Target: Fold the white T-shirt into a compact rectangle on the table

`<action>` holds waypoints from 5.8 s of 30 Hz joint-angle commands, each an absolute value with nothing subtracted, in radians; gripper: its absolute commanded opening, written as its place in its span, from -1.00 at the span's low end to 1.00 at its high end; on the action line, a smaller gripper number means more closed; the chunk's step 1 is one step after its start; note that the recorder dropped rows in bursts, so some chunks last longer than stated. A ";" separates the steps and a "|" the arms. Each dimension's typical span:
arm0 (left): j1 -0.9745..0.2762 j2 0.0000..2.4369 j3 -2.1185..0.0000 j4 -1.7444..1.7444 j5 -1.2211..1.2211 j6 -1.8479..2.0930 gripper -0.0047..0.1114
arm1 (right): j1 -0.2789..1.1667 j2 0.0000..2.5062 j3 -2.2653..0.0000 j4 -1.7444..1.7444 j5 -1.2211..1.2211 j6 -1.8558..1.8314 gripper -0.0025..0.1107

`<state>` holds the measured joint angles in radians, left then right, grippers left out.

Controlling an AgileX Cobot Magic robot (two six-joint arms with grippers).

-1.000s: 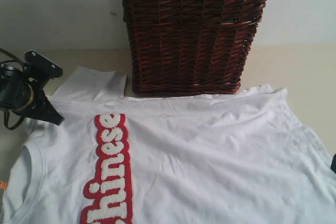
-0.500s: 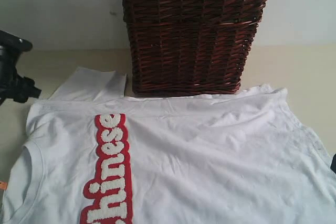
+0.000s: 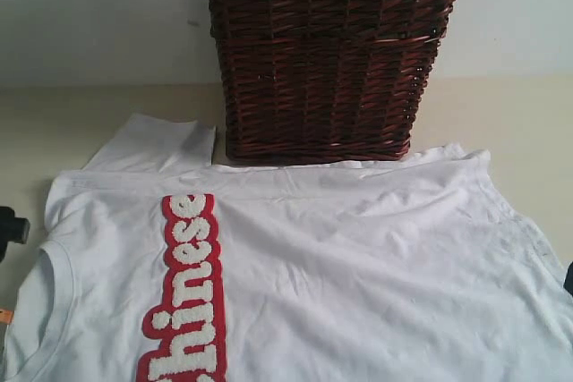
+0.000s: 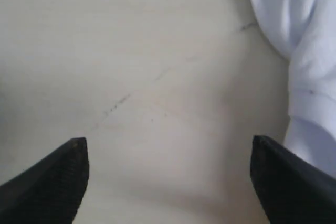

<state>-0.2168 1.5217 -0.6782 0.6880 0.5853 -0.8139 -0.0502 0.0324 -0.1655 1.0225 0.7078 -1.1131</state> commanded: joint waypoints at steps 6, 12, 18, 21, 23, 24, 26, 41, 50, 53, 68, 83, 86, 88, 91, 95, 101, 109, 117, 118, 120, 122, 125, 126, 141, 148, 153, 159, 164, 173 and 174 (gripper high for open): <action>-0.220 1.506 -0.583 0.689 0.481 -0.850 0.46 | -0.054 0.035 -0.160 1.026 0.707 -1.113 -0.33; -0.220 1.607 -0.583 0.798 0.461 -0.962 0.45 | -0.054 0.035 -0.160 1.026 0.707 -1.113 -0.33; -0.220 1.662 -0.583 0.767 0.427 -0.972 0.42 | -0.054 0.035 -0.160 1.026 0.707 -1.113 -0.33; -0.220 1.628 -0.583 0.762 0.400 -0.985 0.42 | -0.054 0.035 -0.160 1.026 0.707 -1.113 -0.33; -0.220 1.590 -0.583 0.762 0.382 -1.008 0.42 | -0.054 0.035 -0.160 1.026 0.707 -1.113 -0.33; -0.220 1.567 -0.583 0.762 0.371 -1.018 0.42 | -0.054 0.035 -0.160 1.026 0.707 -1.113 -0.33; -0.220 1.515 -0.583 0.743 0.349 -1.029 0.42 | -0.054 0.035 -0.160 1.026 0.707 -1.113 -0.33; -0.221 1.441 -0.457 0.503 0.169 -0.962 0.42 | -0.054 0.035 -0.160 1.026 0.707 -1.113 -0.33; -0.222 1.464 -0.429 0.501 0.051 -0.979 -0.02 | -0.054 0.035 -0.160 1.026 0.707 -1.113 -0.33; -0.222 1.516 -0.429 0.501 0.053 -0.972 -0.01 | -0.054 0.035 -0.160 1.026 0.707 -1.113 -0.33; -0.253 1.607 -0.429 0.805 -0.018 -0.868 -0.91 | -0.054 0.035 -0.160 1.026 0.707 -1.113 -0.33; -0.405 1.633 -0.429 0.833 0.129 -0.898 0.14 | -0.054 0.035 -0.160 1.026 0.708 -1.114 -0.33; -0.405 1.633 -0.429 0.833 0.151 -0.948 0.67 | -0.054 0.035 -0.160 1.026 0.708 -1.114 -0.33; -0.405 1.633 -0.429 0.833 0.171 -0.990 0.73 | -0.054 0.035 -0.160 1.026 0.708 -1.114 -0.33; -0.403 1.633 -0.438 0.833 0.179 -1.057 0.73 | -0.054 0.035 -0.160 1.026 0.708 -1.114 -0.33; -0.399 1.623 -0.499 0.833 0.216 -1.083 0.73 | -0.054 0.035 -0.160 1.026 0.708 -1.114 -0.33; -0.399 1.570 -0.680 0.886 0.357 -1.083 0.73 | -0.054 0.035 -0.160 1.026 0.708 -1.114 -0.33; -0.476 1.572 -0.739 0.485 0.263 -0.805 0.73 | -0.054 0.035 -0.160 1.026 0.708 -1.114 -0.33; -0.579 1.589 -0.628 0.284 0.243 -0.734 0.73 | -0.054 0.035 -0.160 1.026 0.708 -1.114 -0.33; -0.579 1.589 -0.628 0.289 0.252 -0.734 0.73 | -0.054 0.035 -0.160 1.026 0.708 -1.114 -0.33; -0.579 1.589 -0.644 0.321 0.275 -0.734 0.73 | -0.054 0.035 -0.160 1.026 0.708 -1.114 -0.33; -0.579 1.592 -0.666 0.378 0.374 -0.749 0.73 | -0.054 0.035 -0.160 1.026 0.708 -1.114 -0.33; -0.577 1.633 -0.664 0.532 0.321 -0.878 0.73 | -0.054 0.035 -0.160 1.026 0.708 -1.114 -0.33; -0.577 1.653 -0.664 0.540 0.239 -0.878 0.73 | -0.054 0.035 -0.160 1.026 0.708 -1.114 -0.33; -0.639 1.688 -0.666 0.536 -0.184 -0.962 0.72 | -0.054 0.035 -0.160 1.026 0.708 -1.114 -0.33; -0.679 1.811 -0.666 0.537 -0.353 -1.073 0.61 | -0.054 0.035 -0.160 1.026 0.708 -1.114 -0.33; -0.732 1.820 -0.708 0.509 -0.362 -1.114 0.37 | -0.054 0.035 -0.160 1.026 0.708 -1.114 -0.33; -0.774 1.894 -0.759 0.516 -0.334 -1.130 -0.20 | -0.054 0.035 -0.160 1.026 0.708 -1.114 -0.33; -0.799 1.971 -0.803 0.549 -0.334 -1.242 -0.92 | -0.054 0.035 -0.160 1.026 0.708 -1.114 -0.33; -0.807 2.092 -0.947 0.917 -0.404 -1.656 -0.92 | -0.054 0.035 -0.160 1.026 0.708 -1.114 -0.33; -0.807 2.105 -0.959 0.935 -0.434 -1.687 -0.92 | -0.054 0.035 -0.160 1.026 0.708 -1.114 -0.33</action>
<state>-0.8005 2.0707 -0.9251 0.8541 -0.3673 -1.5738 -0.0502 0.0324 -0.1655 1.0225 0.7078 -1.1114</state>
